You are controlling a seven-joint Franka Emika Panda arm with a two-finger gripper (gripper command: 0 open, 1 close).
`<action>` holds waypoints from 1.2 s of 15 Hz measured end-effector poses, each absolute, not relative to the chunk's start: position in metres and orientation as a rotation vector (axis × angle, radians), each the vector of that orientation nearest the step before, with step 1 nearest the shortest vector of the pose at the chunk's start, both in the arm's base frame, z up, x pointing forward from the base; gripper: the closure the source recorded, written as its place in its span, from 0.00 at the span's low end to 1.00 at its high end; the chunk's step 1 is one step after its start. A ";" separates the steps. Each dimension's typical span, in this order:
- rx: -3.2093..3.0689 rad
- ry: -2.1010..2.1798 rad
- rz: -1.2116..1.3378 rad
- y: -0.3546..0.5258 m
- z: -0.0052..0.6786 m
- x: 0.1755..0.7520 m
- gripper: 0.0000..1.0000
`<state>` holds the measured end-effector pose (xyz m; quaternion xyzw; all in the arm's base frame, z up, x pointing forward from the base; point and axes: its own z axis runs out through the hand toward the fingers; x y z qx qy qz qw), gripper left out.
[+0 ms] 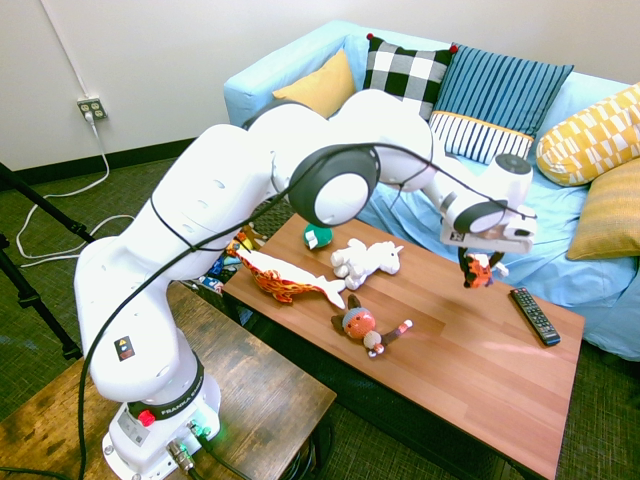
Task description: Put the toy car in the basket
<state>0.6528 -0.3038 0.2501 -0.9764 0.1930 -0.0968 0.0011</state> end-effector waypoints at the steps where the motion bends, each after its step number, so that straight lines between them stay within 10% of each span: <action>1: -3.077 0.538 -0.331 -0.256 0.277 0.665 1.00; 8: -3.303 0.381 -0.369 0.102 0.295 0.653 1.00; 15: -3.348 0.207 -0.192 0.477 0.240 0.507 1.00; 16: -3.373 0.223 -0.173 0.480 0.222 0.516 0.00; 18: -3.414 0.279 -0.141 0.467 0.190 0.545 0.00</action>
